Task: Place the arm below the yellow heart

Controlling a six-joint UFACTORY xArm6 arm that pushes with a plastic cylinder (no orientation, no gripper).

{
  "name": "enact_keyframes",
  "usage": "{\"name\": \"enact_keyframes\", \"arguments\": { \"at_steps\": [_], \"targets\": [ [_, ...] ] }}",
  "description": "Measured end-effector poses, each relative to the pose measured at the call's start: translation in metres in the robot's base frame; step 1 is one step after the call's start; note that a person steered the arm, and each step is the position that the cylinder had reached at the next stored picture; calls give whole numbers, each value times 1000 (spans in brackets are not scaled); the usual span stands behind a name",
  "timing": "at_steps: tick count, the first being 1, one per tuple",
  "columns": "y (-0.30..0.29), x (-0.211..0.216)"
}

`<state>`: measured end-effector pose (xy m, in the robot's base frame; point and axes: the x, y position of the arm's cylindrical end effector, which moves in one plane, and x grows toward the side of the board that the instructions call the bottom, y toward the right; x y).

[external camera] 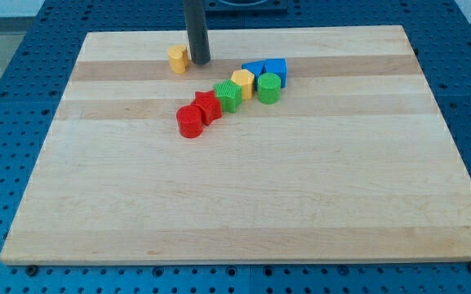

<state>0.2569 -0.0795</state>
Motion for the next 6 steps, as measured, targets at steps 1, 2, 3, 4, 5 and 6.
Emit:
{"name": "enact_keyframes", "arguments": {
  "at_steps": [1, 2, 3, 4, 5, 6],
  "targets": [
    [-20, -35],
    [-33, -32],
    [-34, -1],
    [-37, 19],
    [-37, 24],
    [-36, 62]
  ]
}}
